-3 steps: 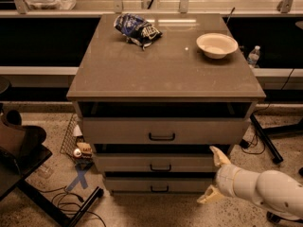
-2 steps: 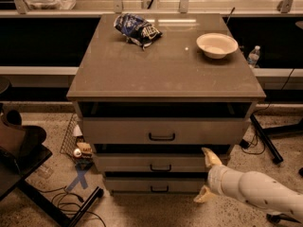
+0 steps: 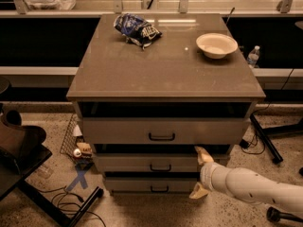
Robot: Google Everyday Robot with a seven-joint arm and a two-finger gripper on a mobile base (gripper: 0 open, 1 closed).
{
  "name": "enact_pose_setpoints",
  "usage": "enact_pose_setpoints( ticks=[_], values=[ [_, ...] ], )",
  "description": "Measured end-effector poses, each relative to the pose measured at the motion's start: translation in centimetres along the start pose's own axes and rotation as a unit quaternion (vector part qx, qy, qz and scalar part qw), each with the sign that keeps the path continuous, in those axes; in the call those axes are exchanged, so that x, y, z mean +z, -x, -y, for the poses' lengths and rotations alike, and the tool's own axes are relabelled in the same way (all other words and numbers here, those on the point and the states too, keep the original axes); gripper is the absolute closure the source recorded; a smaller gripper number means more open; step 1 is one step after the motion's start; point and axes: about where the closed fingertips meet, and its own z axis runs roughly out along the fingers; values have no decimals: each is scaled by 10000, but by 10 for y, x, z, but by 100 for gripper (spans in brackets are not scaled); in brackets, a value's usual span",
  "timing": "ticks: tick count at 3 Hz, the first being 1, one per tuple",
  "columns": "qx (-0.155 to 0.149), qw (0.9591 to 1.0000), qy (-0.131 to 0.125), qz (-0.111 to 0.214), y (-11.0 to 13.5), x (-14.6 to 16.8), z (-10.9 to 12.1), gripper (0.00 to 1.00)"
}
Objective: Open middle drawer
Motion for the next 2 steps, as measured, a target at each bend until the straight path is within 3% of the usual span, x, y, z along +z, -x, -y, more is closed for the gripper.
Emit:
enact_pose_setpoints(
  ticks=[2],
  values=[
    [-201, 9989, 406, -77, -9, 47, 17, 0]
  ],
)
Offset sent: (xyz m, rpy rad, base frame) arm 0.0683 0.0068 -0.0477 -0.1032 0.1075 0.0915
